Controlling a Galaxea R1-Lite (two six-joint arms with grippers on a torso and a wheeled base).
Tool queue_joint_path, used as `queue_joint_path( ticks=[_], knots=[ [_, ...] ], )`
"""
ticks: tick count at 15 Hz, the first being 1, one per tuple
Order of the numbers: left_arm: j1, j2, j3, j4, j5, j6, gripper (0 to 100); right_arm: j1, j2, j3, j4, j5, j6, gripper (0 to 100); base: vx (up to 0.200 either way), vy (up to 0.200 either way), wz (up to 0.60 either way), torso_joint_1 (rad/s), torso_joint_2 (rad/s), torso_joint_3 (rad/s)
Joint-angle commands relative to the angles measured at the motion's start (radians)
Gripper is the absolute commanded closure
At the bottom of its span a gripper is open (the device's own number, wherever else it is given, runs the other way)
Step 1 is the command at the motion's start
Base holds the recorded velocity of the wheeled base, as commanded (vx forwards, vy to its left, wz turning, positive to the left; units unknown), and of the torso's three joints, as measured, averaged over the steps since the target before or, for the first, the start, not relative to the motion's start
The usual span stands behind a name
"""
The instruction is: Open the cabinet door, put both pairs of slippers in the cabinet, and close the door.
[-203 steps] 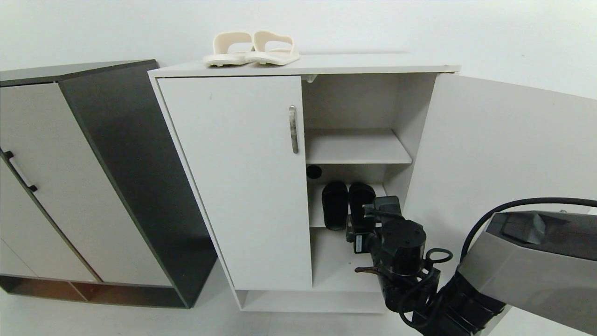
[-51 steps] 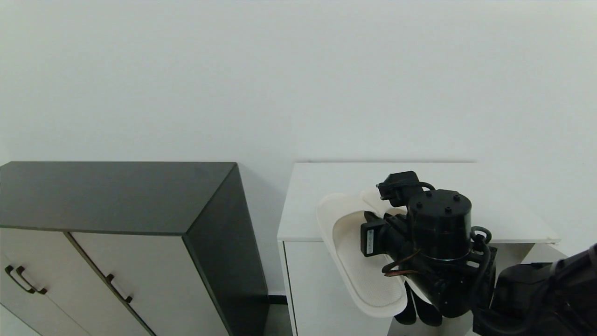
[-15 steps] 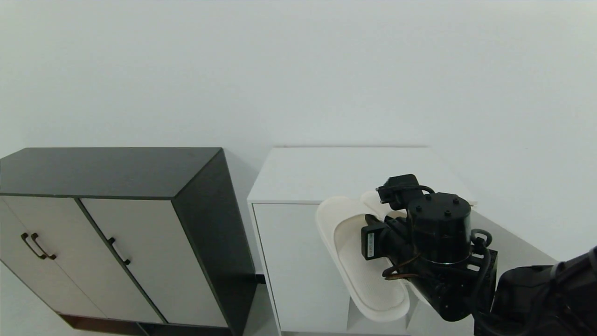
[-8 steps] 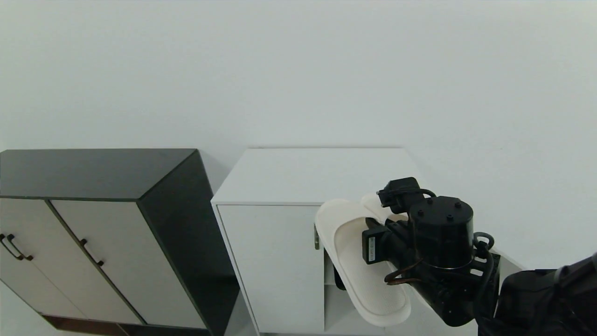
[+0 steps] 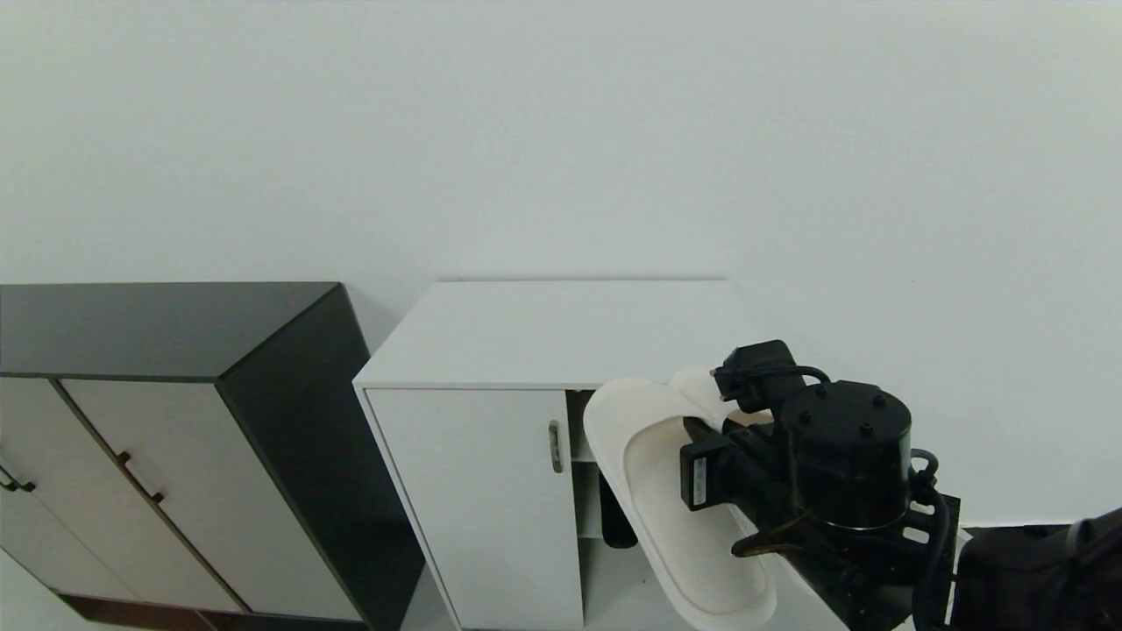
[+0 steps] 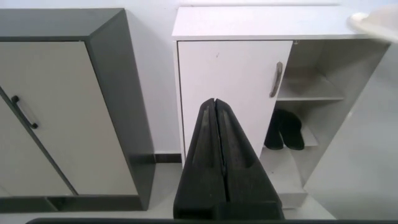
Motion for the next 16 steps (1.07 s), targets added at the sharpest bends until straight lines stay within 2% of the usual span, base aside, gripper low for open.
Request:
queue_joint_path(
  ticks=[1, 4, 11, 16],
  knots=[
    [-0.001, 0.000, 0.000, 0.000, 0.000, -0.001, 100, 0.002, -0.009, 0.014, -0.014, 0.008, -0.017, 100, 0.000, 0.000, 0.00, 0.000, 0.00, 0.000],
    [-0.001, 0.000, 0.000, 0.000, 0.000, -0.001, 100, 0.013, -0.011, 0.035, -0.048, 0.054, -0.030, 100, 0.000, 0.000, 0.00, 0.000, 0.00, 0.000],
    [-0.001, 0.000, 0.000, 0.000, 0.000, -0.001, 100, 0.016, -0.008, 0.045, -0.051, 0.058, -0.028, 100, 0.000, 0.000, 0.00, 0.000, 0.00, 0.000],
    [-0.001, 0.000, 0.000, 0.000, 0.000, -0.001, 100, 0.018, -0.008, 0.048, -0.051, 0.058, -0.028, 100, 0.000, 0.000, 0.00, -0.176, 0.41, 0.229]
  ],
)
